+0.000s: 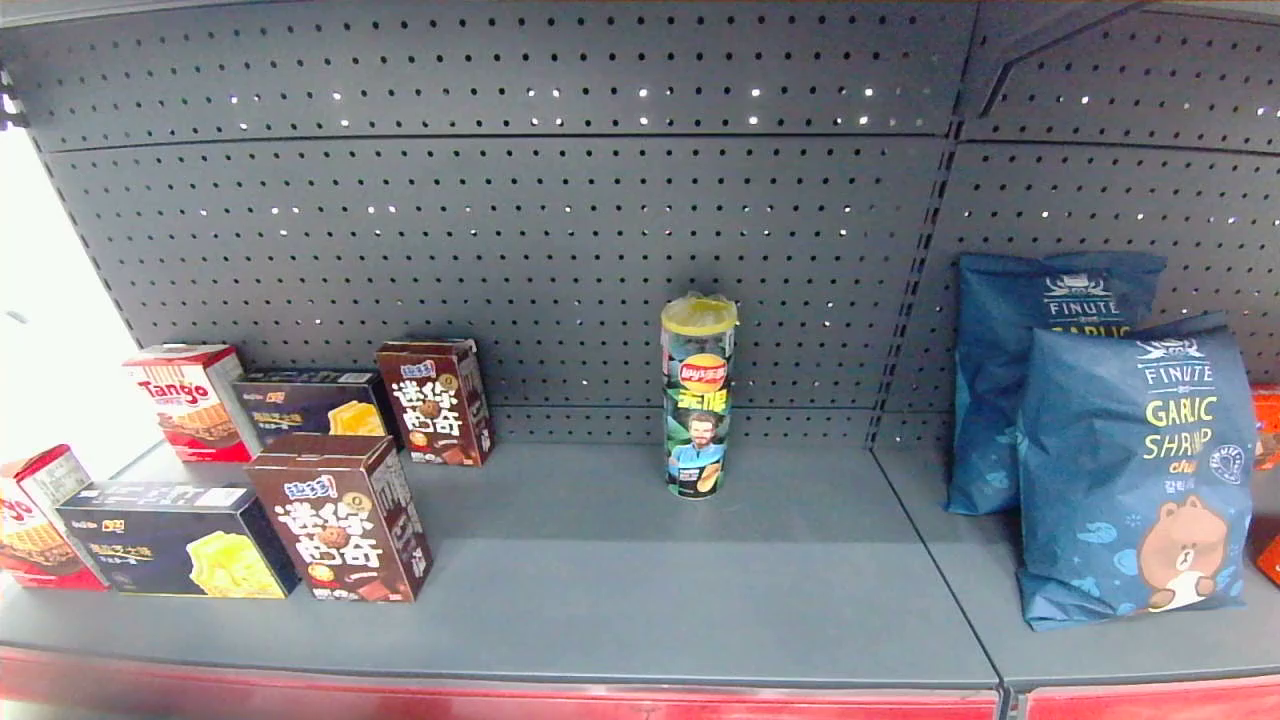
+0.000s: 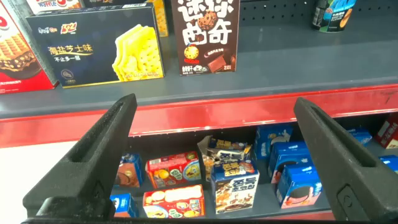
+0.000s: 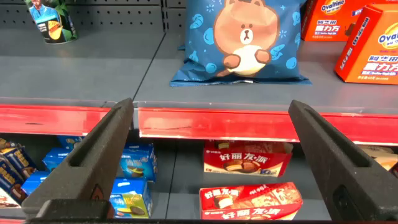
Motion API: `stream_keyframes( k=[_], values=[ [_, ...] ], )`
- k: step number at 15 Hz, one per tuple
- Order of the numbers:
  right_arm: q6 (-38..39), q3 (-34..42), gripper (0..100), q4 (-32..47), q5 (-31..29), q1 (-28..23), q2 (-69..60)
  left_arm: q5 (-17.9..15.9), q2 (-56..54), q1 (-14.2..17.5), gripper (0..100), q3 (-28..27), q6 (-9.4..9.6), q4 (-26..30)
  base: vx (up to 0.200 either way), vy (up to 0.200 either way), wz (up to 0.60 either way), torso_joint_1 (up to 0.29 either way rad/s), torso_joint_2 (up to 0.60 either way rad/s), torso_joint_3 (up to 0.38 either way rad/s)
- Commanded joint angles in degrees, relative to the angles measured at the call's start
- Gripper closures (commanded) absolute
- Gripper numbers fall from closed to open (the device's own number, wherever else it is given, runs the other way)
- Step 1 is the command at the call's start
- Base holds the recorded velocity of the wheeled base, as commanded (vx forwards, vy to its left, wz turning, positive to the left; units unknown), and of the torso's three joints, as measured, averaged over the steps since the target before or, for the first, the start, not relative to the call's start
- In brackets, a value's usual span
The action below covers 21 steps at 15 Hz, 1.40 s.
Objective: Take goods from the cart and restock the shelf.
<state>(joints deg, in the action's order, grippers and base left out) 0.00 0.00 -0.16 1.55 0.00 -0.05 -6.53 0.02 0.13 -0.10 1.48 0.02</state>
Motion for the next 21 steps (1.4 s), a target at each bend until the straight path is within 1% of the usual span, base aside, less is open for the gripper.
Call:
stream_keyframes(
  k=[1, 8, 21],
  values=[
    [0.0, 0.0, 0, 0.0, 0.0, 0.0, 0.0, 0.0, 0.0, 0.0, 0, 0.0, 0.02, 0.1, 0.0, 0.0, 0.0, 0.0, 0.0, 0.0],
    [-0.1, 0.0, 0, 0.0, 0.1, 0.0, 0.0, -0.1, 0.1, 0.0, 0, 0.0, 0.19, 0.1, 0.0, 0.0, 0.0, 0.0, 0.0, 0.0],
    [-0.2, 0.0, 0, 0.1, -0.1, 0.0, 0.0, -0.1, 0.1, 0.0, 0, 0.0, 0.11, 0.1, 0.0, 0.0, 0.6, 0.004, 0.0, 0.003]
  ],
)
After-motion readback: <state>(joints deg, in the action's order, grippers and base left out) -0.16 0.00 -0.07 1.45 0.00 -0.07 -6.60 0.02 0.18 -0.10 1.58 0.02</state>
